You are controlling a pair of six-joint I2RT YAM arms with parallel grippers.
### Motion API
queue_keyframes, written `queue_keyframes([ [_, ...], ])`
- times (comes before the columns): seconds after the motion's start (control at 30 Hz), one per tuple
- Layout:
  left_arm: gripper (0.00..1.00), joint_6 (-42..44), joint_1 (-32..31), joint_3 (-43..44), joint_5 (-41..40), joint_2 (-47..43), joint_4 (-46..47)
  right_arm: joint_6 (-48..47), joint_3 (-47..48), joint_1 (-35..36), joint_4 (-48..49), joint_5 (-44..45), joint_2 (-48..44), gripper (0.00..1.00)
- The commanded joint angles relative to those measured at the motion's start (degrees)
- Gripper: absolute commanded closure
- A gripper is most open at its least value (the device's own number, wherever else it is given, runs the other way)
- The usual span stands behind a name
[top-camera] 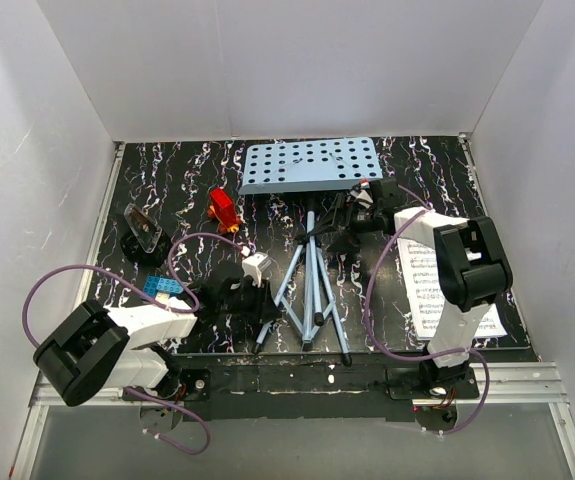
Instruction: Pack up the instrument practice props
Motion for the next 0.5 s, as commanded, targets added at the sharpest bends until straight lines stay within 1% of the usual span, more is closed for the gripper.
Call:
queue_keyframes([
  [0.0, 1.0, 0.6, -0.3, 3.1, 0.2, -0.8, 5.2, -8.1, 1.4, -1.0, -13.0, 1.6, -5.4, 0.1],
  [0.03, 1.0, 0.7, -0.4, 3.2, 1.0, -0.9, 4.9, -8.6, 1.4, -1.2, -14.3, 2.3, -6.6, 0.1],
  [0.07, 0.95, 0.9, -0.5, 3.3, 1.9, -1.0, 4.8, -9.1, 1.4, -1.2, -15.6, 2.8, -7.8, 0.1],
  [0.13, 0.57, 1.7, -0.6, 3.9, 2.8, -2.0, 3.6, -11.0, 1.7, -1.2, -18.2, 3.4, -10.7, 0.09],
  [0.2, 0.36, 3.3, -0.7, 5.2, 4.2, -3.0, 1.9, -14.2, 2.4, -1.2, -22.0, 4.8, -13.3, 0.09],
  [0.23, 0.29, 4.3, -0.6, 6.0, 4.9, -3.7, 1.0, -15.9, 2.7, -1.2, -23.7, 5.0, -14.7, 0.09],
  [0.3, 0.2, 7.1, -0.5, 8.3, 5.5, -5.3, -2.6, -20.1, 3.1, -1.3, -27.2, 6.0, -17.8, 0.09],
  [0.33, 0.18, 8.6, -0.5, 9.7, 5.9, -5.8, -4.2, -22.4, 3.2, -1.2, -29.0, 6.6, -19.3, 0.09],
  [0.47, 0.15, 13.2, 0.8, 14.4, 6.7, -7.3, -10.9, -30.1, 2.8, -0.1, -35.9, 9.0, -25.0, 0.07],
])
